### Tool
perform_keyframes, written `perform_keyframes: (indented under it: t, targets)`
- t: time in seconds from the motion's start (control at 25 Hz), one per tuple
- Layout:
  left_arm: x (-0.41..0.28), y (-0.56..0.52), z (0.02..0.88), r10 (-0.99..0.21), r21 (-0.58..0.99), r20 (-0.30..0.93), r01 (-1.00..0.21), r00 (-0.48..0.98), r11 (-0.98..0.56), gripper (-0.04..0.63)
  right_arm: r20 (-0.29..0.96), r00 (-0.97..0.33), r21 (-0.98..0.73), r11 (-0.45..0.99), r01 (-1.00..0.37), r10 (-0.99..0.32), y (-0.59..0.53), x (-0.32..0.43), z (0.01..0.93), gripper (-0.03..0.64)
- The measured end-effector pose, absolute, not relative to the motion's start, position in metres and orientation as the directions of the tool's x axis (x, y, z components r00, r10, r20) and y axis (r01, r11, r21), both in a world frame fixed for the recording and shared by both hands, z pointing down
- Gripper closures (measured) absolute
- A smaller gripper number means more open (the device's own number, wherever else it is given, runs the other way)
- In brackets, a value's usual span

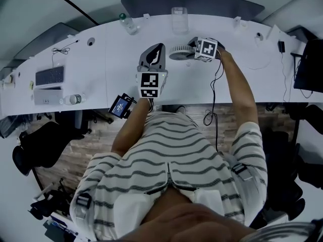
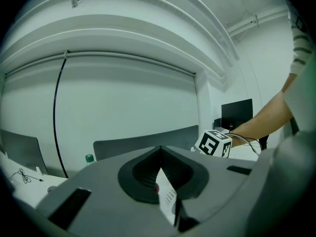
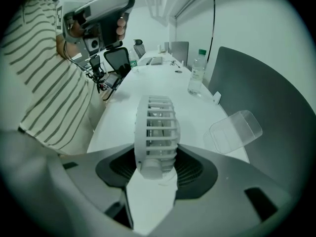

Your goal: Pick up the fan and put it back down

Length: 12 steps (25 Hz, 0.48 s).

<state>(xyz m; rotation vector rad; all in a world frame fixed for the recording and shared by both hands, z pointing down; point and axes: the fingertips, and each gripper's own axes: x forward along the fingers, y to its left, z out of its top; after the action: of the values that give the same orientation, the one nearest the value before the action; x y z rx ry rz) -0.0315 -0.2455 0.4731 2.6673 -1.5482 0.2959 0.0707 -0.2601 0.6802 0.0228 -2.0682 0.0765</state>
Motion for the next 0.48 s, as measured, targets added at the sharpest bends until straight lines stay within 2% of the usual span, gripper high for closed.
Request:
perform_keyframes:
  t: [0.48]
  targets:
    - [-0.0234,-0.2409,0.4717,-0.835,-0.045,0.184,-0.844,0.519,-0.534,0.588,0.808,-0.578,-0.076,0.951,-0.3,-0.117,-0.2532,0.0766,0.6725,0.394]
